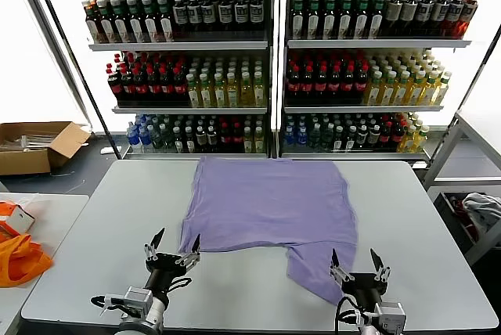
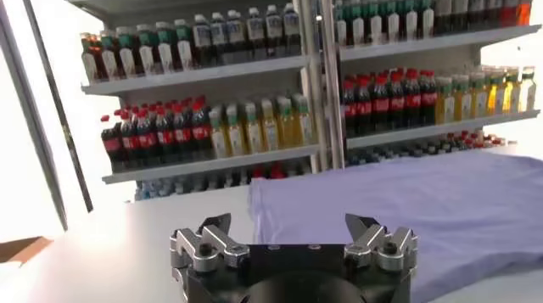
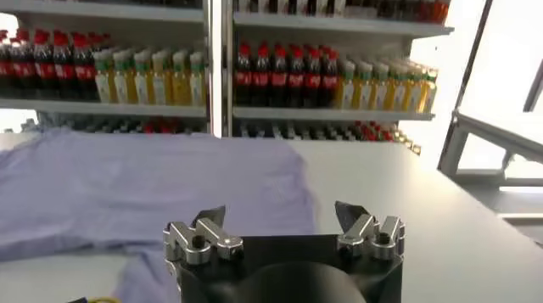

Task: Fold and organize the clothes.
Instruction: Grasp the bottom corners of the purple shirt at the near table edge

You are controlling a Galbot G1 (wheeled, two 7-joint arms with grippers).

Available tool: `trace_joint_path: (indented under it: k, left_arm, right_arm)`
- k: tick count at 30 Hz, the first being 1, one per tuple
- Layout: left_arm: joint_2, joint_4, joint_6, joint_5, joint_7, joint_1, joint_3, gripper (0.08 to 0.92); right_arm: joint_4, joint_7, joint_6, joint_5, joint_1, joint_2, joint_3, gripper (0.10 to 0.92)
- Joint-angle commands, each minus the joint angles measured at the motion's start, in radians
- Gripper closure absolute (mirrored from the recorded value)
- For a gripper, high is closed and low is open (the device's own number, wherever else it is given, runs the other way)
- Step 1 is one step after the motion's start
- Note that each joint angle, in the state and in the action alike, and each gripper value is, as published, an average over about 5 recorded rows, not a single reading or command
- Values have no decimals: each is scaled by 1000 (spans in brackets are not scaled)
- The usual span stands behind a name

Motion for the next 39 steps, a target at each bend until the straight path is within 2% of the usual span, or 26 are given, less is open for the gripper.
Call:
trace_joint_path:
  k: [1, 23, 39]
  left_arm:
    - [18, 84, 56, -36, 2, -68, 6, 177]
    - [51, 186, 88, -112, 1, -130, -17, 177]
    - [46, 177, 91, -128, 1, -109, -4, 177]
  right_arm:
    - [9, 29, -30, 28, -26, -3, -24, 203]
    - [-17, 37, -56, 24, -24, 33, -54, 203]
    - [-46, 40, -50, 14, -28, 34, -62, 203]
